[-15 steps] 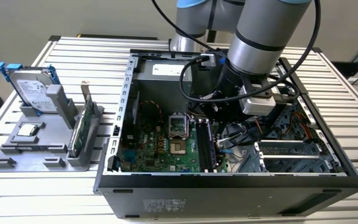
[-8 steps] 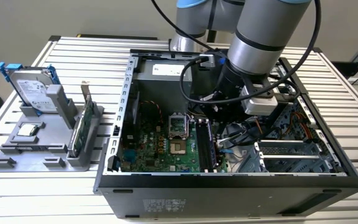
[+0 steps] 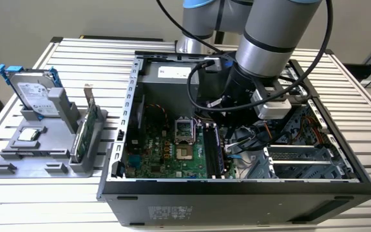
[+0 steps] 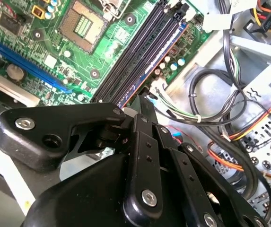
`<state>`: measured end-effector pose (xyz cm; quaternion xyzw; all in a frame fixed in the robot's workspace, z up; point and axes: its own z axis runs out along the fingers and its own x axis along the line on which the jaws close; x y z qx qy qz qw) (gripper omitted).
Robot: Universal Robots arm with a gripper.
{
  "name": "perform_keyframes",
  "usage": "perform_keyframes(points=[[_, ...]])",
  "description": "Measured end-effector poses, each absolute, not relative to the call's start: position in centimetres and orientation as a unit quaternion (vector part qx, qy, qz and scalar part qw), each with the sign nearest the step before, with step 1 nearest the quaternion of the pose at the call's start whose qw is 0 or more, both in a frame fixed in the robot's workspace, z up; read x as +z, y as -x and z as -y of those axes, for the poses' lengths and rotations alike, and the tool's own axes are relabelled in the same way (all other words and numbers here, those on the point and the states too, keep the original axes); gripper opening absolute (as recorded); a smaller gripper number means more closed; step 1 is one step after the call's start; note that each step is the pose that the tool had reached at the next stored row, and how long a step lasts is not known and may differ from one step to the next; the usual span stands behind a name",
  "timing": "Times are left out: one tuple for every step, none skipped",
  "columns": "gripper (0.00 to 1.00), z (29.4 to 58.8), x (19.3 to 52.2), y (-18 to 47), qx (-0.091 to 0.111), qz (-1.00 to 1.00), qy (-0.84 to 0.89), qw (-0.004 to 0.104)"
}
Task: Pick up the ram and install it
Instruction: 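Press down the ram until it locks into place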
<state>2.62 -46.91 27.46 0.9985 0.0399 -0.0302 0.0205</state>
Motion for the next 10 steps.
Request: perform_keyframes(points=[[0.0, 46.91, 27.46, -2.61, -0.03, -0.041, -0.998, 0.021], [0.0, 46.91, 27.46, -2.6, -0.03, -0.042, -0.998, 0.021], [0.0, 46.91, 27.46, -2.58, -0.03, -0.042, -0.998, 0.021], [0.0, 46.91, 27.46, -2.56, -0.03, -0.042, -0.998, 0.021], [0.0, 46.91, 27.46, -2.53, -0.03, -0.042, -0.998, 0.021], [0.0, 46.91, 27.46, -2.52, -0.03, -0.043, -0.998, 0.021], [0.0, 46.91, 27.46, -2.51, -0.03, -0.044, -0.998, 0.021], [0.0, 46.91, 27.46, -2.49, -0.03, -0.047, -0.998, 0.021], [0.0, 46.91, 27.46, -2.47, -0.03, -0.051, -0.998, 0.021], [0.0, 46.91, 27.46, -2.46, -0.03, -0.055, -0.998, 0.021]])
